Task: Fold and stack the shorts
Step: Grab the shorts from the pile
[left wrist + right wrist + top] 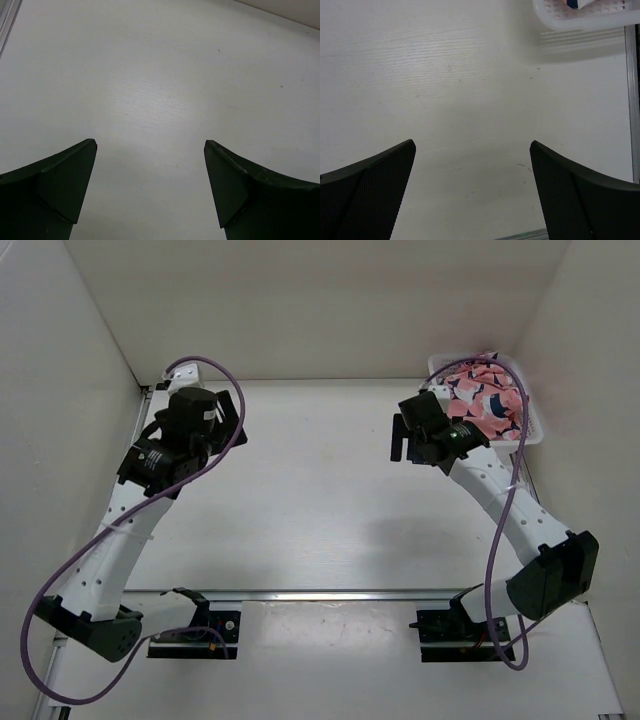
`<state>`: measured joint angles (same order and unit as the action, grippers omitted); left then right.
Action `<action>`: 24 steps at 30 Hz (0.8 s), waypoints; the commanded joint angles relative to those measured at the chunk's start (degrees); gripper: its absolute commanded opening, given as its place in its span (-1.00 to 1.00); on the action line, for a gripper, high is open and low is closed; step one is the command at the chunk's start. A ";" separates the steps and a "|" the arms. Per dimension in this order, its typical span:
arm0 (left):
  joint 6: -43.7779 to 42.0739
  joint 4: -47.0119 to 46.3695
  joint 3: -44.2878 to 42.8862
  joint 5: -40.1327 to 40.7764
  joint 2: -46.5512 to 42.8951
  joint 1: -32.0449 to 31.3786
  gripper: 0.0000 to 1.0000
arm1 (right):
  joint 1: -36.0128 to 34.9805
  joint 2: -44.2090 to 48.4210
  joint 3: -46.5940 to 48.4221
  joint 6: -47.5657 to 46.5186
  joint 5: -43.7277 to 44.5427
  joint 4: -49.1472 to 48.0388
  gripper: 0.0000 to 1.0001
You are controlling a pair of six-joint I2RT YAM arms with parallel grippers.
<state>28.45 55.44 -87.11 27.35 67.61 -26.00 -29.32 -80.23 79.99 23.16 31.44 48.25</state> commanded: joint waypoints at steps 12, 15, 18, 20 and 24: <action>-1.73 3.27 -1.92 -0.63 9.91 0.07 1.00 | 12.23 -9.14 10.97 -0.48 -2.69 -1.75 0.04; -1.73 2.74 -0.61 -0.64 10.43 0.07 1.00 | 18.58 -14.15 16.32 -0.48 -6.12 -2.63 -0.98; -1.73 2.74 -0.60 -1.16 11.66 0.07 1.00 | 24.65 -26.25 26.33 -0.48 -9.19 -0.27 -0.96; -2.25 2.74 -0.60 -1.16 12.28 0.07 1.00 | 28.69 -33.28 35.12 -0.48 -13.13 1.75 0.20; -2.26 2.74 -1.13 -1.16 14.12 0.07 1.00 | 34.40 -43.22 46.38 0.83 -17.11 3.95 1.00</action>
<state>26.94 58.24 -87.15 26.72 80.49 -26.00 2.07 -118.26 119.52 23.57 20.08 48.29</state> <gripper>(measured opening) 1.000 0.981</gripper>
